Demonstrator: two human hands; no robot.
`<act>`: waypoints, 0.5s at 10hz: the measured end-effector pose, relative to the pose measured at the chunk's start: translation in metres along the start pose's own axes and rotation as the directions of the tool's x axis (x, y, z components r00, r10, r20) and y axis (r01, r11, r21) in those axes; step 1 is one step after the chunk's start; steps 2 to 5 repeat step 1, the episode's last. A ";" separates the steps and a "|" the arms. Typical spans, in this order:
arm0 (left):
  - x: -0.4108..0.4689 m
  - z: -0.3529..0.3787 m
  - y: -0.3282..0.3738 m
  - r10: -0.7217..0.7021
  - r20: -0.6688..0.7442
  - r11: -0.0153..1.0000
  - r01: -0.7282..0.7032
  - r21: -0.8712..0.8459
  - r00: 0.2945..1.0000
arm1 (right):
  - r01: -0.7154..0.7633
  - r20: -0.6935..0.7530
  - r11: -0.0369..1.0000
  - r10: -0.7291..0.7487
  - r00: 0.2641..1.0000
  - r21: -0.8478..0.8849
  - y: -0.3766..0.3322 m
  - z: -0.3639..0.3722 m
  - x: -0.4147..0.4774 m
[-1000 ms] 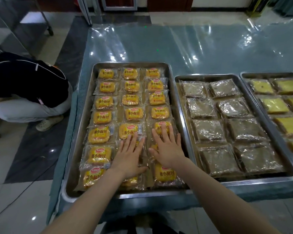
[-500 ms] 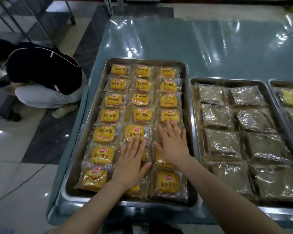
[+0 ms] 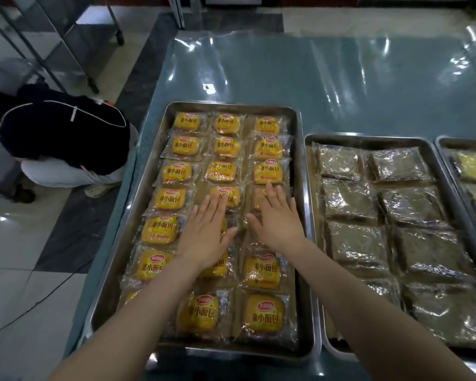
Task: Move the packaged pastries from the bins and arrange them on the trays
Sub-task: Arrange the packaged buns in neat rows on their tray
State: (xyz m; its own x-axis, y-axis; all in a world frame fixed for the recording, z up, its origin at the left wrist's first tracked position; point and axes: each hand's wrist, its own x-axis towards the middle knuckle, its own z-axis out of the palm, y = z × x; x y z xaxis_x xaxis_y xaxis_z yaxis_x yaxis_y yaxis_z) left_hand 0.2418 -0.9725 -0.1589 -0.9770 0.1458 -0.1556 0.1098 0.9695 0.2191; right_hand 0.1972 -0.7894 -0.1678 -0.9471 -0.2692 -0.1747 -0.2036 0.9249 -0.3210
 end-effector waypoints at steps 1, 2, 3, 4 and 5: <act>-0.004 -0.006 -0.001 0.044 -0.011 0.999 -0.044 0.008 0.999 | 0.009 -0.041 1.000 -0.009 0.999 -0.005 -0.005 -0.007 -0.004; -0.004 -0.006 -0.001 0.044 -0.011 0.999 -0.044 0.008 0.999 | 0.009 -0.041 1.000 -0.009 0.999 -0.005 -0.005 -0.007 -0.004; -0.004 -0.006 -0.001 0.044 -0.011 0.999 -0.044 0.008 0.999 | 0.009 -0.041 1.000 -0.009 0.999 -0.005 -0.005 -0.007 -0.004; -0.004 -0.006 -0.001 0.044 -0.011 0.999 -0.044 0.008 0.999 | 0.009 -0.041 1.000 -0.009 0.999 -0.005 -0.005 -0.007 -0.004; -0.004 -0.006 -0.001 0.044 -0.011 0.999 -0.044 0.008 0.999 | 0.009 -0.041 1.000 -0.009 0.999 -0.005 -0.005 -0.007 -0.004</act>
